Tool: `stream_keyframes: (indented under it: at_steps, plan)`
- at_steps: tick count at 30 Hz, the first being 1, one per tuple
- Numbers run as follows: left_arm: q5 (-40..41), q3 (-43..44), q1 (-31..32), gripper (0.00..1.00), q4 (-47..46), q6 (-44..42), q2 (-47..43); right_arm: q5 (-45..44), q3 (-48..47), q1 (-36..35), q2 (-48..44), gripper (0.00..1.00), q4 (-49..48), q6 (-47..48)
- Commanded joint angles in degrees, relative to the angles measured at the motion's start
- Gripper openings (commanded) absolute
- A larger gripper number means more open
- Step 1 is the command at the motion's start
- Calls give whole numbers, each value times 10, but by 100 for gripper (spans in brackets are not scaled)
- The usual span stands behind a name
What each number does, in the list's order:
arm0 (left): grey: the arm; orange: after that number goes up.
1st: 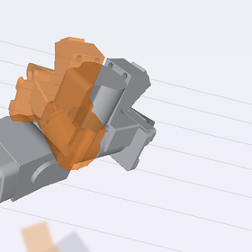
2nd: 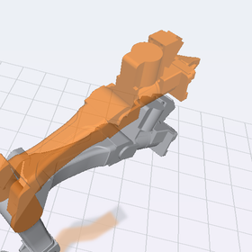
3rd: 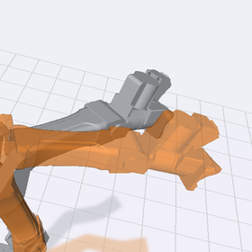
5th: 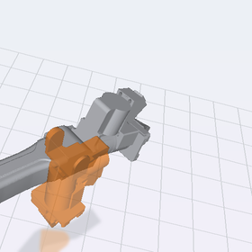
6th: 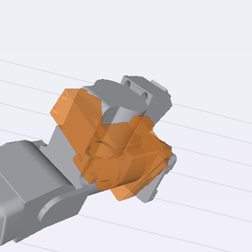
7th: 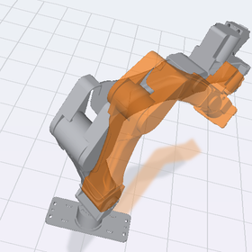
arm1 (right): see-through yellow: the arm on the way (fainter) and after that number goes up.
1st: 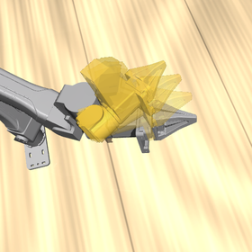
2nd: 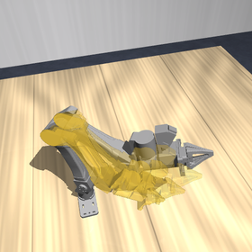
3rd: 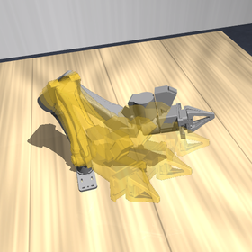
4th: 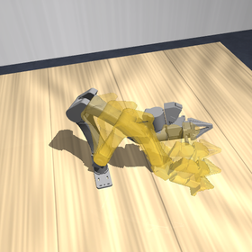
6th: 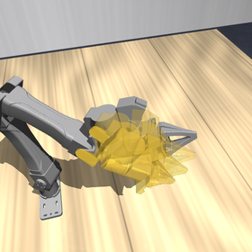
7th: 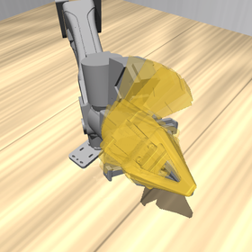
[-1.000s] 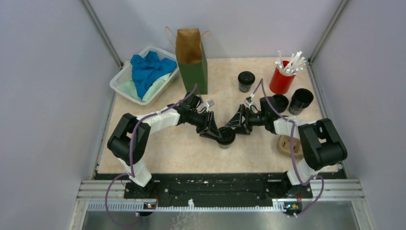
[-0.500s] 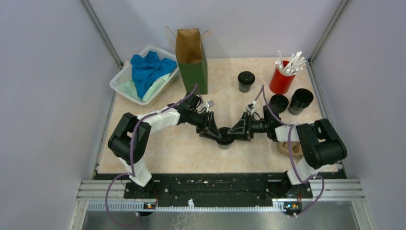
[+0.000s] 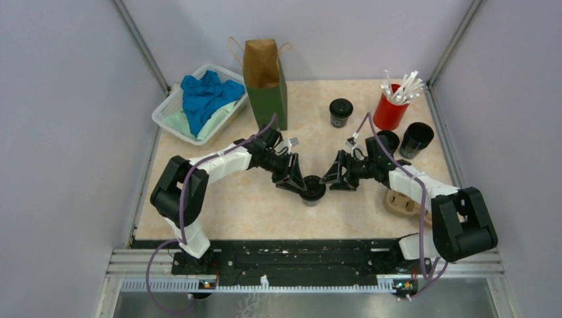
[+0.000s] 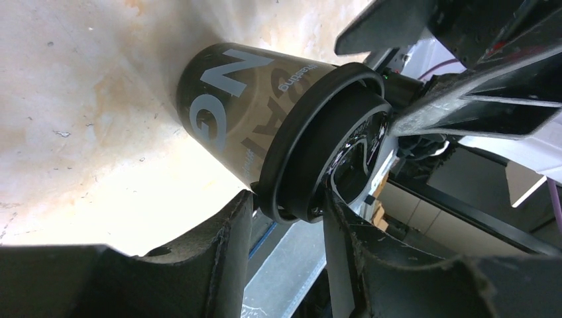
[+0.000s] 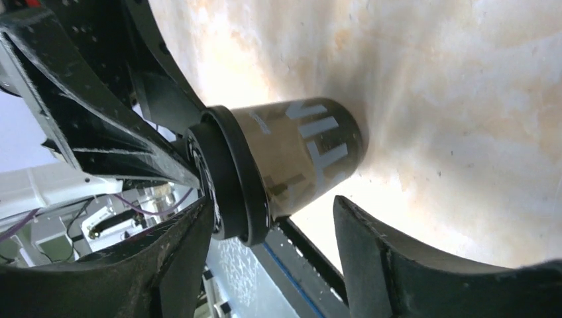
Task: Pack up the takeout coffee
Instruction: Close the cup lid on the coffee cup.
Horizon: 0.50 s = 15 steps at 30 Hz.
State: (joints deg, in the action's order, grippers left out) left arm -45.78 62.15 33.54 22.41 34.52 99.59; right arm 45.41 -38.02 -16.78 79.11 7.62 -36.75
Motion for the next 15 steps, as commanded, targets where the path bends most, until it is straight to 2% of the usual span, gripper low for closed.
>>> stream_keyframes:
  at_steps: [1,3,6,10,12,14,15]
  plan:
    - [184,-10,3,48,80,-59,37,-15,-5,-5,-19,56,67,32]
    - [181,-9,3,49,81,-58,37,-10,8,-6,-10,53,45,24]
    - [179,-10,4,49,80,-56,37,-14,44,-16,10,51,-33,0]
    - [174,-24,3,49,65,-53,46,-28,95,-19,70,43,-144,-27]
    - [168,-34,3,49,57,-49,55,-54,118,-18,94,36,-184,-34]
    - [166,-37,3,49,53,-46,49,-42,108,-18,118,24,-175,-31]
    - [168,-35,3,49,56,-46,42,-35,101,-18,110,24,-166,-36]
